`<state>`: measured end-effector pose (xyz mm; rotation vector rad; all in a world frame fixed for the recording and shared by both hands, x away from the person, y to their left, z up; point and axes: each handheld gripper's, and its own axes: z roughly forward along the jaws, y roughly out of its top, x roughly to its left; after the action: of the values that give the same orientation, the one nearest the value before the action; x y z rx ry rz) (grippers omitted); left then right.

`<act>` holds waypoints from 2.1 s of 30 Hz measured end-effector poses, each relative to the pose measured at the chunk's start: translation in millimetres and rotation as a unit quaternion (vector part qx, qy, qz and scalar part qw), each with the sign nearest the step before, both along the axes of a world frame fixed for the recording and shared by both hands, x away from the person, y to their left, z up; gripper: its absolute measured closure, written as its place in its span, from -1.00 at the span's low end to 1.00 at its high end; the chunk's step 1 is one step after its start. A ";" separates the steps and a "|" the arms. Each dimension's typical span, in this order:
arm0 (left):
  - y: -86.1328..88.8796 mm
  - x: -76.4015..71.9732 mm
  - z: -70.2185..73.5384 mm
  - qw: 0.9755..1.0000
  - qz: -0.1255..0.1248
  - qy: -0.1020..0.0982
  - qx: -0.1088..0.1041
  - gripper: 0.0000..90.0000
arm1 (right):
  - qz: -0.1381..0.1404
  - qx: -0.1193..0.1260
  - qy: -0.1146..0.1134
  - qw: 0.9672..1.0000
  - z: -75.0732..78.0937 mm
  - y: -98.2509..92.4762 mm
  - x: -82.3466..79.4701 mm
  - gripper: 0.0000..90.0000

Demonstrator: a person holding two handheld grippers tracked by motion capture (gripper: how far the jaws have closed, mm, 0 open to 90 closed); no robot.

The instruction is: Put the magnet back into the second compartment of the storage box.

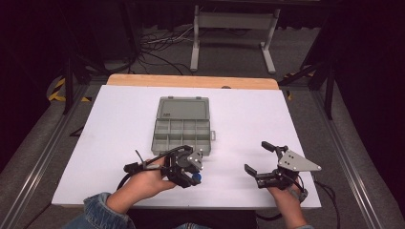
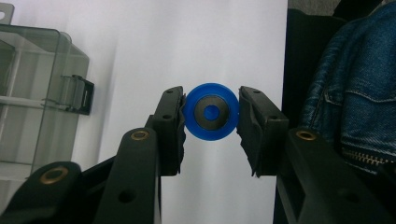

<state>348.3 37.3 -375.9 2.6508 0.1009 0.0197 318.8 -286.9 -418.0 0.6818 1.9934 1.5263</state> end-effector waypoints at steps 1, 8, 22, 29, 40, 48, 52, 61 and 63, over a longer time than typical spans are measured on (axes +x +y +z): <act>0.1 -0.2 1.6 1.000 -0.003 -0.002 -0.001 0.39 | 0.000 0.000 0.000 1.000 0.0 0.0 0.1 -0.93; 2.8 -3.5 13.4 1.000 -0.007 -0.010 -0.012 0.39 | 0.000 0.000 0.001 1.000 -0.1 0.1 0.2 -0.93; 17.4 9.8 37.2 0.999 0.019 -0.027 -0.032 0.39 | -0.001 0.000 0.001 1.000 0.0 -0.1 0.1 -0.93; 26.2 23.8 42.9 0.998 0.038 -0.033 -0.044 0.39 | -0.001 0.001 0.002 1.000 -0.1 -0.1 0.2 -0.93; 38.4 49.9 46.9 0.995 0.074 -0.033 -0.051 0.39 | -0.001 0.003 0.004 1.000 -0.5 0.3 0.5 -0.93; 43.9 70.5 45.4 0.993 0.097 -0.029 -0.052 0.39 | 0.000 0.002 0.004 1.000 -0.5 -0.4 1.0 -0.93; 48.2 81.7 44.1 0.991 0.117 -0.028 -0.055 0.39 | 0.001 0.004 0.002 1.000 -0.6 -0.6 1.3 -0.93; 55.2 102.3 38.7 0.987 0.146 -0.024 -0.059 0.39 | 0.001 0.003 0.003 1.000 -0.8 -0.7 1.5 -0.93; 56.7 107.1 37.3 0.986 0.153 -0.024 -0.059 0.39 | 0.001 0.003 0.002 1.000 -0.8 -0.6 1.5 -0.93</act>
<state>455.4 94.0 -338.6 2.4900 0.4760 0.1742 320.3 -287.5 -418.8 0.6864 1.9951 1.5327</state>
